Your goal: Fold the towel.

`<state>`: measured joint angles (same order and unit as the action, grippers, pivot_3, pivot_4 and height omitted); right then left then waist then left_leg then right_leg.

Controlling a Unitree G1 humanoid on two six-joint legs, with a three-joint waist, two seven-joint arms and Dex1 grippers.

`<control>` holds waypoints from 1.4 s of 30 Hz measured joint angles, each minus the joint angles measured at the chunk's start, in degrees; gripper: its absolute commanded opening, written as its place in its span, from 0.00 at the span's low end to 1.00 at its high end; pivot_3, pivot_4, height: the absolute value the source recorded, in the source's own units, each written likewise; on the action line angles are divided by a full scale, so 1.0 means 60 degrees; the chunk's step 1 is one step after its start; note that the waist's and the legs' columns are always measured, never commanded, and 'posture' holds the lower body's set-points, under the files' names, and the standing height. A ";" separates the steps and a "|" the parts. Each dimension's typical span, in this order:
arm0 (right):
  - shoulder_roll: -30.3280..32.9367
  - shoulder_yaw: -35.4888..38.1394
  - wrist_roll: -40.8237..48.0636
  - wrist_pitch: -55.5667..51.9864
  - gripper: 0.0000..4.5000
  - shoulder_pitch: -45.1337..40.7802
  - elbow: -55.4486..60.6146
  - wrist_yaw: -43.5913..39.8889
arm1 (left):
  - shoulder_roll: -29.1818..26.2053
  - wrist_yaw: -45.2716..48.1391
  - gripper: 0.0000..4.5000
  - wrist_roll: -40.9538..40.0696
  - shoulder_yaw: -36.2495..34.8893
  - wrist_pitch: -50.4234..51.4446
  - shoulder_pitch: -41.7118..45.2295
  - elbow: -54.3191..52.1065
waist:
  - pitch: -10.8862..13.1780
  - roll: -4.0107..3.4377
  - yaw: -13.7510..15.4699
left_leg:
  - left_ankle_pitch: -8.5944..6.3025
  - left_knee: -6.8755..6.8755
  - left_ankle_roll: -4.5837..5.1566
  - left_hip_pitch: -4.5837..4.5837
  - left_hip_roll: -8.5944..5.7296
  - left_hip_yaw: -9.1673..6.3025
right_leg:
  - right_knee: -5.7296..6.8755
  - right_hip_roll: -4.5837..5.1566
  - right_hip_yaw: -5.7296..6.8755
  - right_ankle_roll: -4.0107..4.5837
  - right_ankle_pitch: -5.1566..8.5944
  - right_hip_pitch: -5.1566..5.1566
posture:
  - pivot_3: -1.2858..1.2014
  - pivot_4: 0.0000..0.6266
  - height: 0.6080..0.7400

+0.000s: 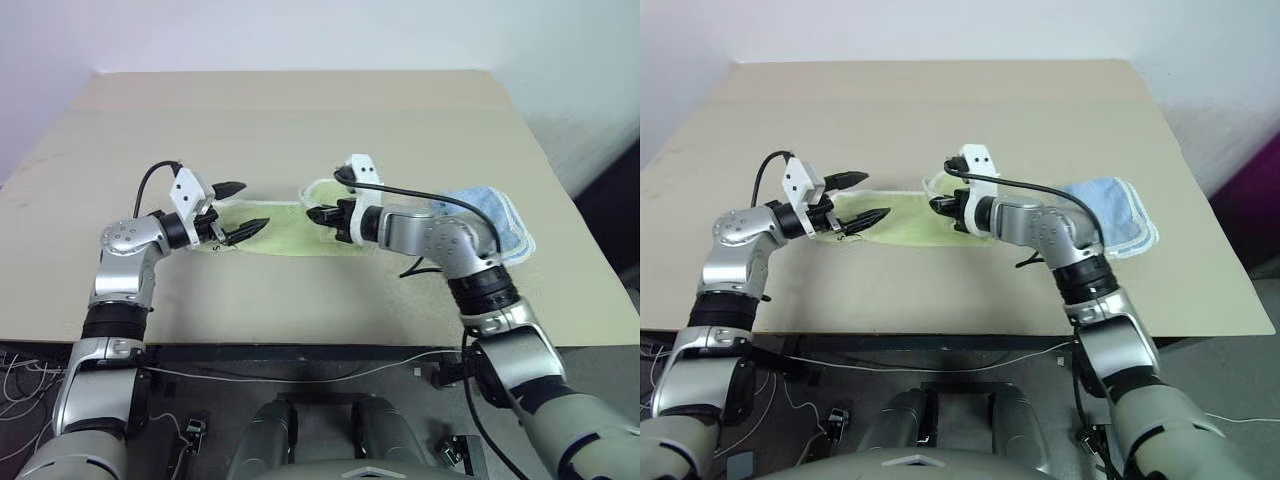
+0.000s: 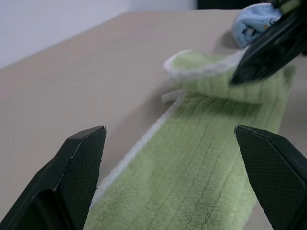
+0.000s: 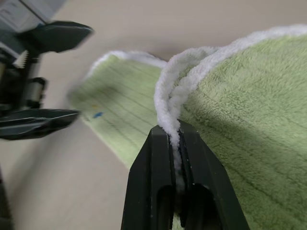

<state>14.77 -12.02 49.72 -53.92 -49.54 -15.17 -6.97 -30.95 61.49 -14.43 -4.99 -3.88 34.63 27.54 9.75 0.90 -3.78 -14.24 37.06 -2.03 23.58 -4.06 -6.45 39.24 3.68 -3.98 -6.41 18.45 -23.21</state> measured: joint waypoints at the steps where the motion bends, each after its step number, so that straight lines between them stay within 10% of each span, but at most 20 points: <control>1: -0.0159 -0.0015 -0.0308 0.0074 0.01 -0.0005 -0.0203 -0.0157 | 0.0004 -0.0042 1.00 -0.0010 -0.0002 0.0012 -0.0104 -0.0108 | 0.0000 0.0000 -0.0009 | 0.0000 -0.0001 0.0000 0.0001 0.0001 -0.0001 | 0.0002 0.0000 0.0000 0.0000 0.0000 -0.0004 | 0.52 0.24 1.00; 4: -0.0314 -0.0010 -0.0988 0.0120 0.01 -0.0004 -0.0475 -0.0539 | -0.0003 -0.0080 1.00 -0.0077 -0.0034 0.0079 -0.0284 -0.0329 | 0.0000 0.0000 -0.0017 | 0.0000 -0.0001 -0.0001 0.0002 0.0001 -0.0001 | 0.0003 0.0000 0.0000 0.0000 0.0000 -0.0006 | 0.52 0.24 1.00; 13: -0.0419 0.0625 -0.1726 -0.0029 0.60 0.0298 0.0312 -0.1312 | -0.0095 -0.0365 1.00 -0.0364 -0.0225 0.0397 -0.0522 -0.0569 | 0.0000 -0.0001 -0.0020 | 0.0000 -0.0003 -0.0001 0.0002 0.0001 -0.0003 | 0.0002 0.0005 0.0000 0.0000 0.0000 -0.0007 | 0.52 0.24 1.00; 18: -0.0061 0.0992 -0.2274 0.0438 0.60 0.1064 0.2074 -0.1409 | -0.0087 -0.0902 1.00 -0.0825 -0.0737 0.0999 -0.1194 -0.1138 | 0.0000 -0.0001 -0.0018 | 0.0000 -0.0007 -0.0001 0.0002 0.0003 -0.0003 | 0.0000 0.0010 -0.0002 0.0000 0.0000 -0.0008 | 0.52 0.24 1.00; 27: 0.0975 0.0145 -0.5243 0.4149 0.01 0.1635 0.0377 -0.2894 | 0.0782 -0.3744 1.00 -0.2303 -0.2043 0.3965 -0.2938 -0.3506 | 0.0000 0.0000 -0.0022 | -0.0001 -0.0006 -0.0001 -0.0001 0.0004 -0.0001 | -0.0002 0.0007 -0.0003 0.0000 0.0000 0.0000 | 0.52 0.24 1.00; 42: 0.0318 -0.0358 -0.7390 0.7090 0.01 0.1820 -0.1791 -0.4245 | 0.2303 -0.7271 1.00 -0.4385 -0.3127 0.6457 -0.4651 -0.6773 | -0.0005 0.0007 0.0012 | -0.0002 -0.0003 -0.0004 -0.0035 0.0007 0.0001 | -0.0006 0.0000 -0.0005 0.0001 0.0000 0.0037 | 0.52 0.24 1.00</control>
<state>16.68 -14.17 5.38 -11.38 -38.62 -25.91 -32.44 -17.13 17.87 -40.74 -23.75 34.87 6.72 -13.10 9.72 0.95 -3.71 -14.25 37.04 -2.06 23.37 -4.01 -6.45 39.21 3.68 -4.01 -6.40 18.45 -22.99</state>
